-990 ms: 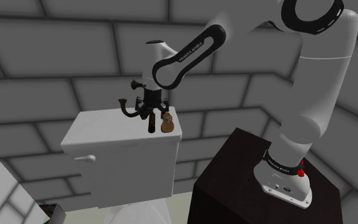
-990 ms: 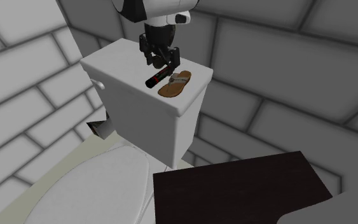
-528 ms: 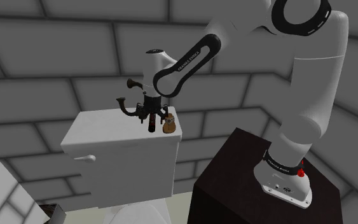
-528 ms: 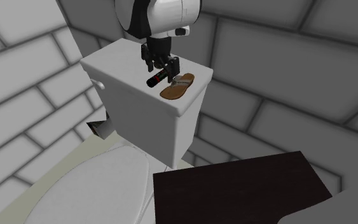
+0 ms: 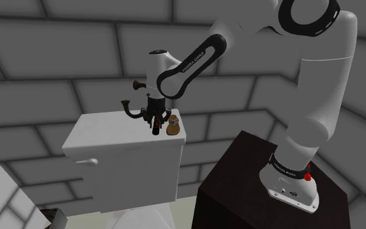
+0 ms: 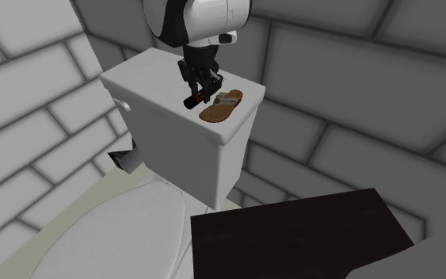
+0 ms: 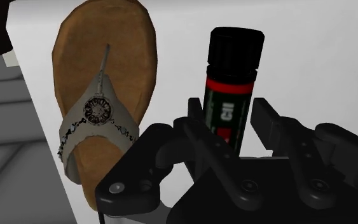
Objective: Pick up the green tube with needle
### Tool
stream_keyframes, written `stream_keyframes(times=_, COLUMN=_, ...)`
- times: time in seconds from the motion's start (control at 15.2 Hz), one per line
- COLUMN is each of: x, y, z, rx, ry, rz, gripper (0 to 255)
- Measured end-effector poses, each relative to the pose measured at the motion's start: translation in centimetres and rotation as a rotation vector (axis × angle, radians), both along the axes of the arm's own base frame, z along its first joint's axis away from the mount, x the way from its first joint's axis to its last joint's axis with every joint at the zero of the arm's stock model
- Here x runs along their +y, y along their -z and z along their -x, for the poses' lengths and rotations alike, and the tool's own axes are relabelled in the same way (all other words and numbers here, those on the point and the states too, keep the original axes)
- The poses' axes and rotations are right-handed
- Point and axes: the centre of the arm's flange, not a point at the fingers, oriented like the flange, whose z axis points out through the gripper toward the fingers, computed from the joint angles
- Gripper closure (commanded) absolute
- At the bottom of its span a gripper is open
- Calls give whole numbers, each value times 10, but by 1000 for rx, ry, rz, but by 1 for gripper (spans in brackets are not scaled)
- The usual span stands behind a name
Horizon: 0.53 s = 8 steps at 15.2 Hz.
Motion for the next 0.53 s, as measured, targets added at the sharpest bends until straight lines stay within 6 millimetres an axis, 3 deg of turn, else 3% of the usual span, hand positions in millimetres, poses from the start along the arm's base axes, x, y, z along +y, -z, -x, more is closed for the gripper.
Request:
stream_keyframes(times=0.2, x=-1, y=-1, z=0, rx=4, ry=0, rz=1, gripper=255)
stream_keyframes(times=0.53, x=1, y=-21, z=-1, rx=-3, ry=-3, rz=-7, gripper=255)
